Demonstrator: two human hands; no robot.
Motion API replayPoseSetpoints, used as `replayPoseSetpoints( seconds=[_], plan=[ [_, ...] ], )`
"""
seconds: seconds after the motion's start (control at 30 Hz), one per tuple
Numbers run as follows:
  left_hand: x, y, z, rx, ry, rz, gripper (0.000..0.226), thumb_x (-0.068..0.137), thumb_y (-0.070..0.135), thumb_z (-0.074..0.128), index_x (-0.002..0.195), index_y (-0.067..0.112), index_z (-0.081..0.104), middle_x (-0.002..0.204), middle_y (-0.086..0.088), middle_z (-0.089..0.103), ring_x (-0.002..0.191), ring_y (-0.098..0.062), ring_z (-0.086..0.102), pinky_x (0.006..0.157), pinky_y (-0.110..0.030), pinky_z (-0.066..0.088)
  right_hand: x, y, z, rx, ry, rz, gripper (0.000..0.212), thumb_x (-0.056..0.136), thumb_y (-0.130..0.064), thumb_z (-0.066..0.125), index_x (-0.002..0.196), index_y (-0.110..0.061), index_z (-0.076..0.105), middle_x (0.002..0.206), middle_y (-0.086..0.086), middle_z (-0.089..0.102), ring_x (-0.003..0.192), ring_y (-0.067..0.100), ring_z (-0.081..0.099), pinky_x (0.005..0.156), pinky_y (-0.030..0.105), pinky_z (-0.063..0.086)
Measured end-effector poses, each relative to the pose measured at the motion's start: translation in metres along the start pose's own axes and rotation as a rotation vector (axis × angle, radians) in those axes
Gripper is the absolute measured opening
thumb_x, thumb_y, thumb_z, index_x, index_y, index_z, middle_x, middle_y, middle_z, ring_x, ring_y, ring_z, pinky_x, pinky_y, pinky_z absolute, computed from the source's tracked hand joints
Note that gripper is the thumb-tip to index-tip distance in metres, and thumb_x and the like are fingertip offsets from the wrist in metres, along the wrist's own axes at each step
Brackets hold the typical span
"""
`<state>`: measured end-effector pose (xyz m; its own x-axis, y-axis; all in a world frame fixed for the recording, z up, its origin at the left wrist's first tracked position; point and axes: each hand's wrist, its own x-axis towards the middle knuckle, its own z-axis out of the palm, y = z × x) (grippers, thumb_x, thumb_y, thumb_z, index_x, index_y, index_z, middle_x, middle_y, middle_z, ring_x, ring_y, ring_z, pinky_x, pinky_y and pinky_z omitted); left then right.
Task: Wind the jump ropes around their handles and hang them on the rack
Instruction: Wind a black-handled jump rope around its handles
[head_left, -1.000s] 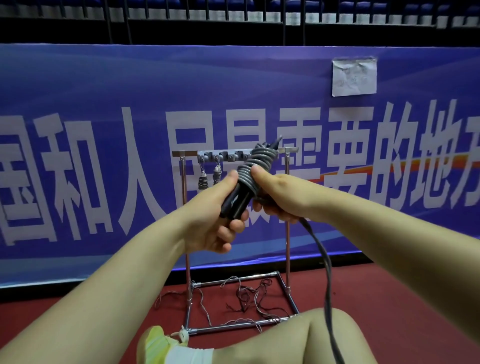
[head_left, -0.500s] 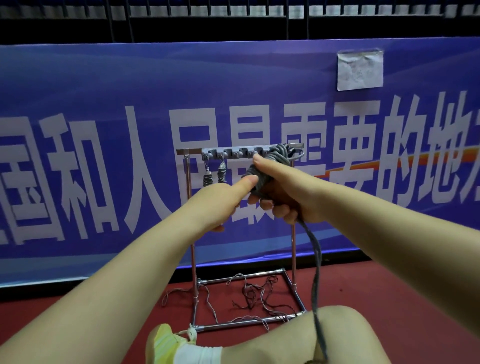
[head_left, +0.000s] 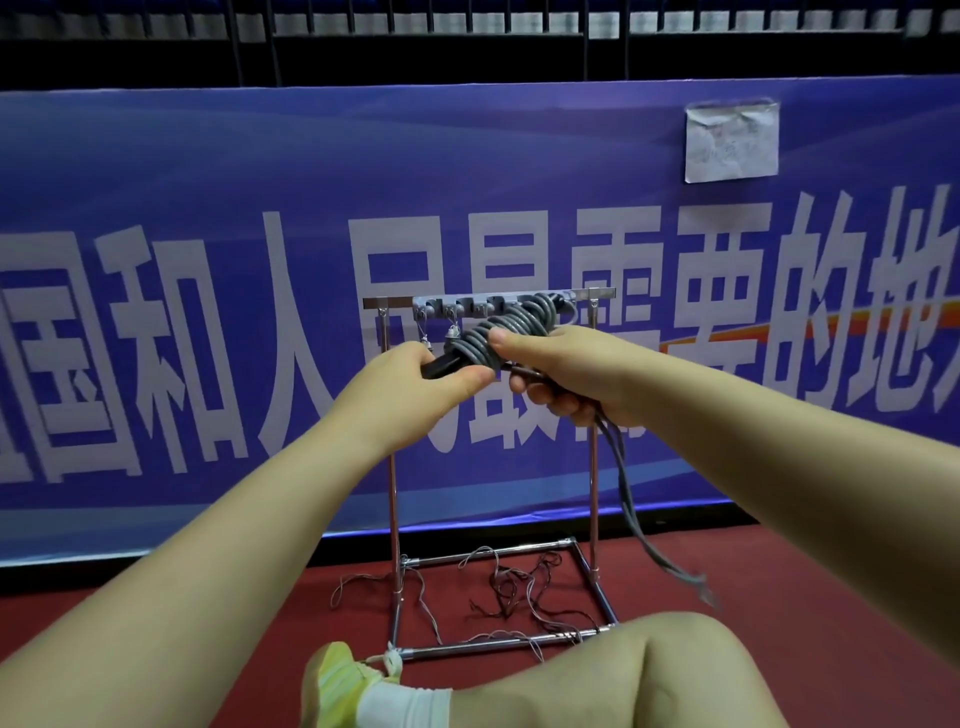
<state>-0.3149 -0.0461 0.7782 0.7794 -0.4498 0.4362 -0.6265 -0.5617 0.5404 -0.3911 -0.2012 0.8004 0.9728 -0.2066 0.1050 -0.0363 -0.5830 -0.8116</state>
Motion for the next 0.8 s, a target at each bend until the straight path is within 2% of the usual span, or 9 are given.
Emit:
replayPoseSetpoints(
  seconds=[0.33,0.4,0.47,0.53,0.63,0.7,0.8],
  plan=[
    [-0.005,0.006,-0.006,0.004,0.041,0.065,0.034,0.078,0.055,0.064,0.083,0.026,0.046,0.075,0.003,0.056,0.066,-0.010,0.052,0.054,-0.024,0.039,-0.003,0.009,0.009,0.239,-0.001,-0.110,0.045,0.091,-0.055,0.048,0.068,-0.017,0.053,0.047,-0.009,0.039,0.040,0.006,0.027,0.038,0.017,0.022],
    [-0.004,0.005,-0.006,-0.034,-0.040,0.076,0.028,0.082,0.051,0.062,0.086,0.026,0.051,0.077,0.001,0.060,0.068,-0.011,0.056,0.059,-0.026,0.047,-0.003,0.012,0.006,0.244,0.002,-0.151,0.041,0.092,-0.050,0.049,0.070,-0.016,0.054,0.047,-0.009,0.039,0.042,0.006,0.027,0.040,0.018,0.022],
    [-0.006,0.005,-0.008,-0.266,-0.183,0.025,0.028,0.086,0.049,0.056,0.093,0.022,0.058,0.081,-0.002,0.066,0.071,-0.013,0.063,0.071,-0.032,0.055,-0.003,0.015,0.003,0.262,-0.001,-0.201,0.038,0.093,-0.047,0.049,0.071,-0.016,0.054,0.049,-0.008,0.038,0.044,0.008,0.026,0.042,0.019,0.020],
    [-0.009,0.006,-0.013,-0.544,-0.374,-0.082,0.051,0.082,0.059,0.043,0.101,0.016,0.062,0.084,-0.005,0.071,0.072,-0.015,0.067,0.077,-0.037,0.056,-0.003,0.017,-0.002,0.295,-0.033,-0.247,0.036,0.092,-0.045,0.049,0.073,-0.015,0.055,0.052,-0.005,0.037,0.046,0.009,0.026,0.044,0.022,0.018],
    [-0.012,0.001,-0.017,-0.802,-0.621,-0.121,0.079,0.077,0.070,0.023,0.102,0.007,0.064,0.081,-0.009,0.070,0.068,-0.018,0.065,0.076,-0.039,0.051,-0.004,0.019,-0.008,0.347,-0.114,-0.307,0.034,0.086,-0.048,0.053,0.075,-0.015,0.055,0.054,-0.005,0.038,0.047,0.009,0.027,0.045,0.022,0.018],
    [-0.013,-0.001,-0.016,-0.943,-0.692,-0.134,0.088,0.081,0.073,0.015,0.096,0.004,0.068,0.075,-0.010,0.066,0.061,-0.019,0.062,0.070,-0.038,0.050,-0.004,0.019,-0.008,0.369,-0.156,-0.341,0.030,0.088,-0.045,0.057,0.073,-0.018,0.058,0.055,-0.005,0.040,0.047,0.009,0.029,0.044,0.020,0.021],
    [-0.015,0.002,-0.013,-1.063,-0.734,-0.191,0.088,0.081,0.076,0.016,0.081,0.005,0.069,0.057,-0.003,0.051,0.046,-0.014,0.047,0.056,-0.031,0.047,-0.003,0.016,-0.007,0.359,-0.203,-0.354,0.026,0.085,-0.043,0.053,0.074,-0.020,0.059,0.057,-0.004,0.042,0.047,0.008,0.032,0.044,0.019,0.024]
  ],
)
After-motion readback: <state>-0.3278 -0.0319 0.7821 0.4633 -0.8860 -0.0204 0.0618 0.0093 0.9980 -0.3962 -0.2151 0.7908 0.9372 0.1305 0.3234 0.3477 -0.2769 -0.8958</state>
